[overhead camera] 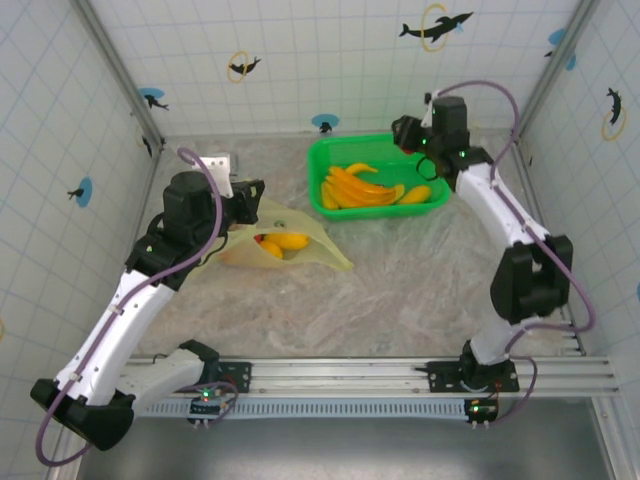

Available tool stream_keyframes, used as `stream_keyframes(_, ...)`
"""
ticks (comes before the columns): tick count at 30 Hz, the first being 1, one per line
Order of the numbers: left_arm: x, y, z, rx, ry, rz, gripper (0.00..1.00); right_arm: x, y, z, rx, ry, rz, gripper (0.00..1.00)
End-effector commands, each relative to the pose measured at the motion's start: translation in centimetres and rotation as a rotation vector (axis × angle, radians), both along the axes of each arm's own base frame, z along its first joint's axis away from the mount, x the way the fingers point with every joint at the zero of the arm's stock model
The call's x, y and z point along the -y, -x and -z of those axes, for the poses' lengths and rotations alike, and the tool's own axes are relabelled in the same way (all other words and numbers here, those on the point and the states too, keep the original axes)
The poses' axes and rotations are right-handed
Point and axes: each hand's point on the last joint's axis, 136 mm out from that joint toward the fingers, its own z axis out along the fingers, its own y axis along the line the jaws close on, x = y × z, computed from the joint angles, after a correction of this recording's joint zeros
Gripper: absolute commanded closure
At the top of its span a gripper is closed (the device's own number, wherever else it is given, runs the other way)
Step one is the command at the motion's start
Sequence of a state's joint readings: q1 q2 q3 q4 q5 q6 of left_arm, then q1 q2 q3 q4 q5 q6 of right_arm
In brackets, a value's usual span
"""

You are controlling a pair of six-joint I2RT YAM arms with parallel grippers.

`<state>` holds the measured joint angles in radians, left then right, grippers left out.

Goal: Place the fake fruits into the plastic bag and tie a complex knot

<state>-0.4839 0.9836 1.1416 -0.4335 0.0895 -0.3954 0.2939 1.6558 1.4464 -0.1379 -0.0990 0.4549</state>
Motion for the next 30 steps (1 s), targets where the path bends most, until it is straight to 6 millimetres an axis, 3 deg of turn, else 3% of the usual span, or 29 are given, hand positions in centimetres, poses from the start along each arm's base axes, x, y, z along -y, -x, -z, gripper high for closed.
stream_keyframes(1,0.2,0.5,-2.2,0.05,0.018,0.018,0.86,-7.0,5.4,-2.3,0.094,-0.212,-0.257,0.51)
stream_keyframes(4,0.3,0.4,-2.2,0.047,0.022,0.024,0.86,-12.2,11.1,-2.2,0.122,-0.214,-0.441,0.51)
stream_keyframes(7,0.4,0.5,-2.3,0.046,0.027,0.029,0.86,-16.0,16.3,-1.3,0.132,-0.205,-0.589,0.51)
stream_keyframes(10,0.3,0.6,-2.2,0.047,0.026,0.026,0.86,-18.5,19.9,0.8,0.125,-0.2,-0.693,0.51)
stream_keyframes(16,0.1,0.9,-2.2,0.051,0.03,0.021,0.86,-21.4,23.8,7.2,0.054,-0.08,-0.825,0.51)
stream_keyframes(19,-0.1,1.1,-2.2,0.051,0.029,0.016,0.86,-22.2,24.3,9.4,0.033,-0.003,-0.841,0.5)
stream_keyframes(24,-0.3,1.3,-2.2,0.058,0.026,0.013,0.85,-23.4,23.2,12.4,-0.019,0.063,-0.846,0.5)
stream_keyframes(28,-0.3,1.5,-2.2,0.063,0.024,0.019,0.85,-24.6,20.7,13.9,-0.033,0.15,-0.817,0.49)
stream_keyframes(30,-0.3,1.6,-2.2,0.066,0.024,0.028,0.85,-25.3,19.1,13.8,-0.017,0.198,-0.793,0.49)
